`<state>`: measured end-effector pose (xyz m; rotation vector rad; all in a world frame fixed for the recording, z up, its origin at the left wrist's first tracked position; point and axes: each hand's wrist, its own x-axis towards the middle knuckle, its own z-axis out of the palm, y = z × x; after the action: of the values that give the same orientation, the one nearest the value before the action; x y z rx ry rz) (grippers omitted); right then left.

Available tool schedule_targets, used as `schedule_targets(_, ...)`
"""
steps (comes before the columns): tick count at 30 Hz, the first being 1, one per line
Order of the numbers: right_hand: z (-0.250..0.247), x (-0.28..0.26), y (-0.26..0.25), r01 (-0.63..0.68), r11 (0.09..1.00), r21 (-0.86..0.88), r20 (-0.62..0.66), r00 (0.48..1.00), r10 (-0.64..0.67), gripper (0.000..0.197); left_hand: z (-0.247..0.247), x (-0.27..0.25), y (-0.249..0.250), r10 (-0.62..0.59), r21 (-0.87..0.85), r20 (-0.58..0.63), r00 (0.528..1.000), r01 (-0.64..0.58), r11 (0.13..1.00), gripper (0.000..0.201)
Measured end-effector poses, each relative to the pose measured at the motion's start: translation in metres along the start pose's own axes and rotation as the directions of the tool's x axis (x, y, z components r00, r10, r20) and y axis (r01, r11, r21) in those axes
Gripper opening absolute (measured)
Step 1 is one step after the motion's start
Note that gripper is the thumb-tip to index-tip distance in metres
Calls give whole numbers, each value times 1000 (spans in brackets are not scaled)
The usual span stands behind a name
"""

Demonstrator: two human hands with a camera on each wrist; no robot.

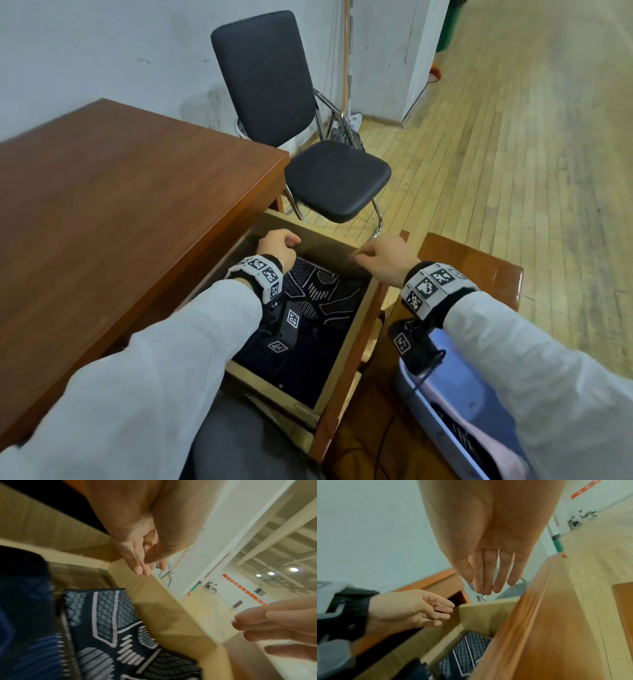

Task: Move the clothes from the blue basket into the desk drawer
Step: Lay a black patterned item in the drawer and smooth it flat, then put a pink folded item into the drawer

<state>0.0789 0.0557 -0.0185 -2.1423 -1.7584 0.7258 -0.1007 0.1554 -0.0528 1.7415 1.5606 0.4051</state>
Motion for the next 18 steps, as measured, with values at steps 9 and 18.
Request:
schedule_targets(9, -26, -89, 51, -273, 955, -114, 108, 952, 285, 27, 45, -82, 70, 169, -124, 92, 981, -157, 980, 21)
schedule_targets(18, 22, -145, 79, -301, 902, -310, 431, 801, 416, 30, 67, -123, 89, 185, -119, 116, 976, -171, 978, 25)
